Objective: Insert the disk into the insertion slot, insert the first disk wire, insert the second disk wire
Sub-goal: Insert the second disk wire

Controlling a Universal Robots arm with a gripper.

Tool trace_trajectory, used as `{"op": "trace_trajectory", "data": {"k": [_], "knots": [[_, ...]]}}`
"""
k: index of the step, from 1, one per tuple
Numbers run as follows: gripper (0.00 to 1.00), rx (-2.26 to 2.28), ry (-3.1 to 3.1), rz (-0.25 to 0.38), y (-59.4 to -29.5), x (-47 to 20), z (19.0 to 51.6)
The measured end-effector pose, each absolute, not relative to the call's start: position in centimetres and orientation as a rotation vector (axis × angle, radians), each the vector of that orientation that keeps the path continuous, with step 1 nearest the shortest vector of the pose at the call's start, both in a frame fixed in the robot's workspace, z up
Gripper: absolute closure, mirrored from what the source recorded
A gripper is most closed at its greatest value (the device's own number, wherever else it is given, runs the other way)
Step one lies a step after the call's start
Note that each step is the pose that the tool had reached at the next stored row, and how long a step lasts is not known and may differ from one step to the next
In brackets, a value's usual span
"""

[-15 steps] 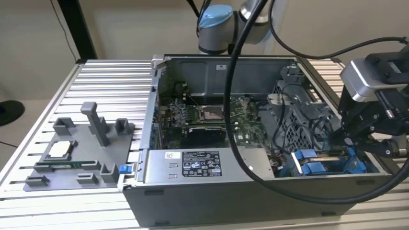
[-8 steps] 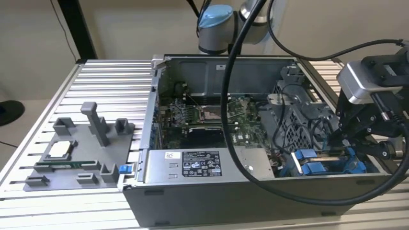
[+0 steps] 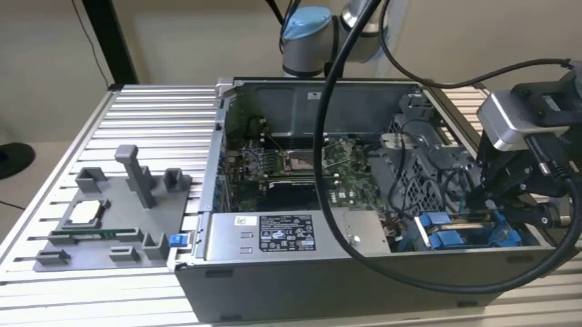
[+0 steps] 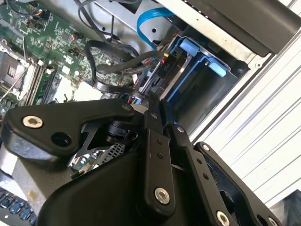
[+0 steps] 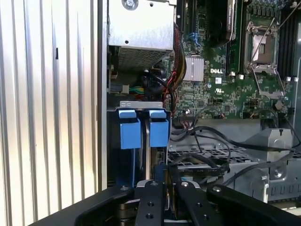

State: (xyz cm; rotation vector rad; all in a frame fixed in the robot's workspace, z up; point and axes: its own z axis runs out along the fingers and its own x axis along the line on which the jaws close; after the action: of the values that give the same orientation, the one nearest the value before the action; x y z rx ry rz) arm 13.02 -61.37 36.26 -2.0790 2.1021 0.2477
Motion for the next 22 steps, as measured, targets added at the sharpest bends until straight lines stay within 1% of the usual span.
{"op": "trace_trajectory", "data": {"k": [7,22], "knots": [[1.0,-2.079,2.102,0.247,-60.7,13.0,35.4],[1.0,-2.087,2.107,0.225,-60.7,13.1,35.0]]}}
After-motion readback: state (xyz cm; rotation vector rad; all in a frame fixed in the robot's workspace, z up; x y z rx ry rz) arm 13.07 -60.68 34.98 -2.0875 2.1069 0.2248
